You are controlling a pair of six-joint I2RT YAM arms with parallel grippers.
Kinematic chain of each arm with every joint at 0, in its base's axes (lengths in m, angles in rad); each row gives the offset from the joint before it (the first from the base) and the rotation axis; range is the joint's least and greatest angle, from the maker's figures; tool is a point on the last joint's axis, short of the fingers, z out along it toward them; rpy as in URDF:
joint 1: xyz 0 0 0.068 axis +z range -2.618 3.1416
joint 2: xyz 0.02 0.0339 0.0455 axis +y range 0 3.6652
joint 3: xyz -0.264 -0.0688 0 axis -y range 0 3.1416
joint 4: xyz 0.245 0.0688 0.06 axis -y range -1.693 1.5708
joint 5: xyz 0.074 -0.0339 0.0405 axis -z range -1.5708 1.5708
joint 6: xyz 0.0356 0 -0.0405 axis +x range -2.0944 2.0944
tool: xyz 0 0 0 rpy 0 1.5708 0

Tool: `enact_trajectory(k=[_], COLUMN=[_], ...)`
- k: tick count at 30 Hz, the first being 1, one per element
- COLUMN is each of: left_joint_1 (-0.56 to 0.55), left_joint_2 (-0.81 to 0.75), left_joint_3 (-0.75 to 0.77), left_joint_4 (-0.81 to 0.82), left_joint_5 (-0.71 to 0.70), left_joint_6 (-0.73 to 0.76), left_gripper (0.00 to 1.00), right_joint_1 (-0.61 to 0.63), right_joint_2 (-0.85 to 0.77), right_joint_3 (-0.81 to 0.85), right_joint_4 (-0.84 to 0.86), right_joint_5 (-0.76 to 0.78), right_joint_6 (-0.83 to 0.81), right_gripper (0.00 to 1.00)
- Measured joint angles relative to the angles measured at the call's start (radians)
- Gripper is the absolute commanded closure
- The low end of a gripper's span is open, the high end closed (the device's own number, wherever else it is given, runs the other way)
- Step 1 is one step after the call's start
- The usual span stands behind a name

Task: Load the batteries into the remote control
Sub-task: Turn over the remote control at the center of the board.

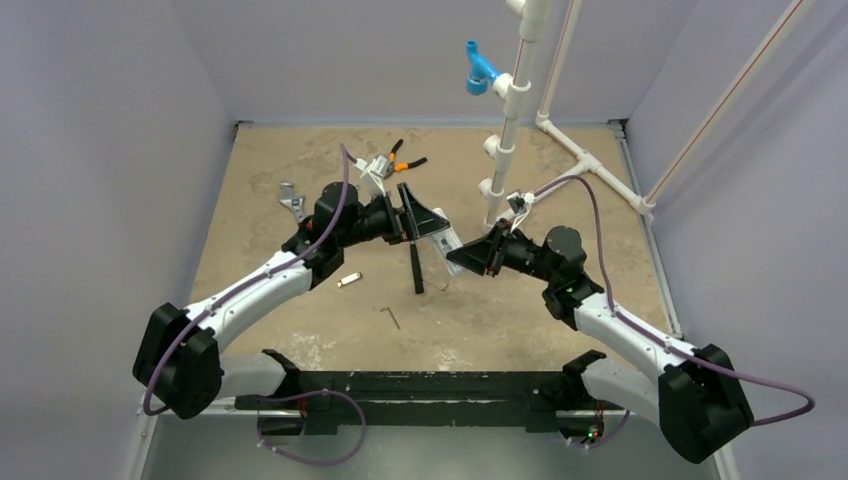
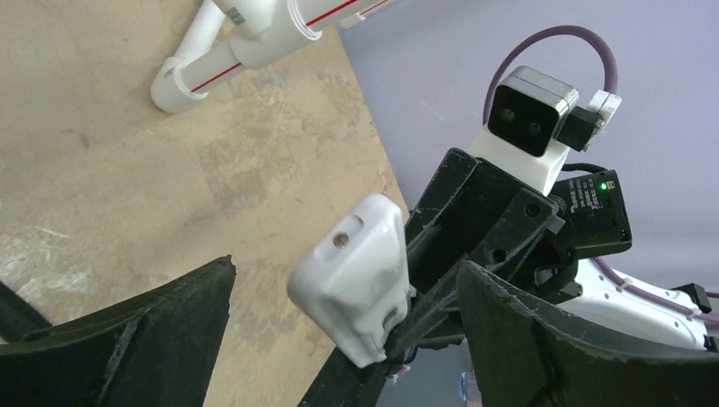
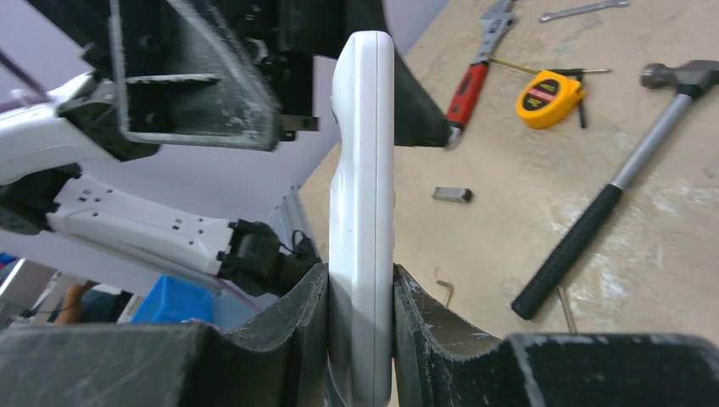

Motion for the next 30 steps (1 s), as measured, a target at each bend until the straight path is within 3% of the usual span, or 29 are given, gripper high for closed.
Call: enact_trajectory(k=[11,19,30], left_joint_1=[0.0,0.0,0.0], left_joint_2=[-0.116,-0.122,-0.082], left_joint_3=[0.05,0.05,0.05], left_joint_4=[-0.2,-0.246,-0.244], left_joint_5=[-0.098,-0.112,-0.095], left_joint_6=[0.104,0.12,0.115], left_gripper=[0.0,0.0,0.0], right_joint_1=[0.0,0.013,0.262], right_joint_2=[-0.08,0.043,0.184], right_joint_3=[0.006,0.064,0.119], right_joint_4=[-0.278,-0.616,-0.776], right_joint_5=[0.294,0.544,0.866], right_joint_6=[-0.202,-0.393,-0.447], right_gripper=[1.0,1.0,1.0])
